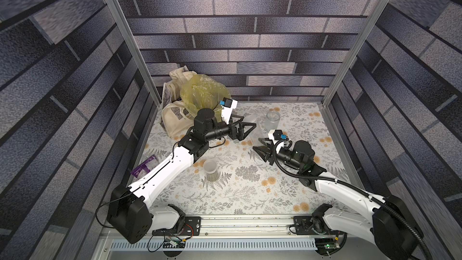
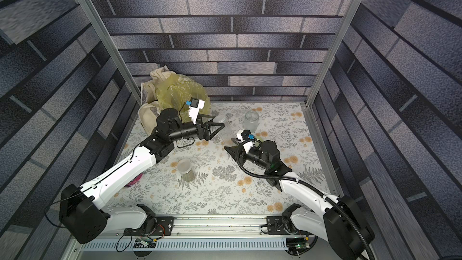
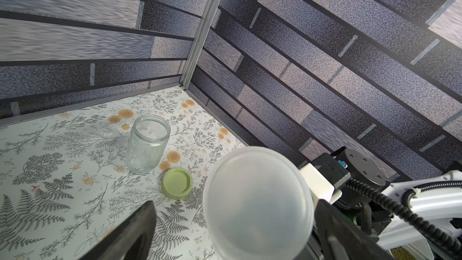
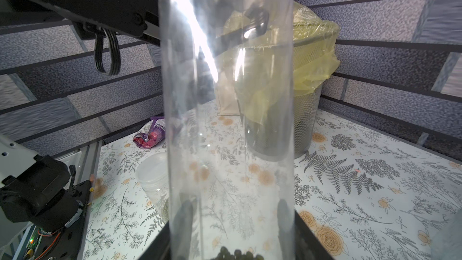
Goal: Empty moldy mung beans from jars
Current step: Pick up the jar from the center of the board.
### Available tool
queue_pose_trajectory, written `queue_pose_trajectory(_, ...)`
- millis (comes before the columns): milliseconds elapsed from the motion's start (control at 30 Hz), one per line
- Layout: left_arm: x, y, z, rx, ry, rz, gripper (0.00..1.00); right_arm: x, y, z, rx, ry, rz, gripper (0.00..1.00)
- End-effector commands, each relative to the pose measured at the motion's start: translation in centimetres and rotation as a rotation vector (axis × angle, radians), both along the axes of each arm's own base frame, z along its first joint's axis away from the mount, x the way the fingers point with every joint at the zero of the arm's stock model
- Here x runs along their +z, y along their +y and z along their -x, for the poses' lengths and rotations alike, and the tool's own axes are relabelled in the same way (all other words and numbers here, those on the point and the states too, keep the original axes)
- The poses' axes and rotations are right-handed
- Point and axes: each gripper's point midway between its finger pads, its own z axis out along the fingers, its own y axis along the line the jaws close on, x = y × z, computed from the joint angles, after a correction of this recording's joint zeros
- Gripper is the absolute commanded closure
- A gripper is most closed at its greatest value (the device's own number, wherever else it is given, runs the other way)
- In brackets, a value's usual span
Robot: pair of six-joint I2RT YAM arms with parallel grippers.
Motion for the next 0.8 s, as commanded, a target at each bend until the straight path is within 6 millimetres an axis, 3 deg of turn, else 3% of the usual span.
queue_pose_trajectory(0,1.2,0.3,0.0,0.029,-0.02,0.036,0.0,2.0,-0.1,-0.7,-0.026,-0.029,-0.064,0.54)
queue_pose_trajectory(267,1.1,0.3,-0.3,0.046,-0.016,0.044,0.0,1.9,-0.4,-1.3,-0.059,0.007,-0.099,0.54)
queue_pose_trajectory(433,1.7,1.3,-0.1,0.085,-0.063,0.044,0.0,2.0,-0.4,-1.4,-0.046,0.038,-0.099,0.53)
queue_pose_trajectory(767,3.7,1.9,2.0,0.041,-0.181,0.086,0.0,3.8,0.8,1.6,0.172,0.035,-0.216,0.52)
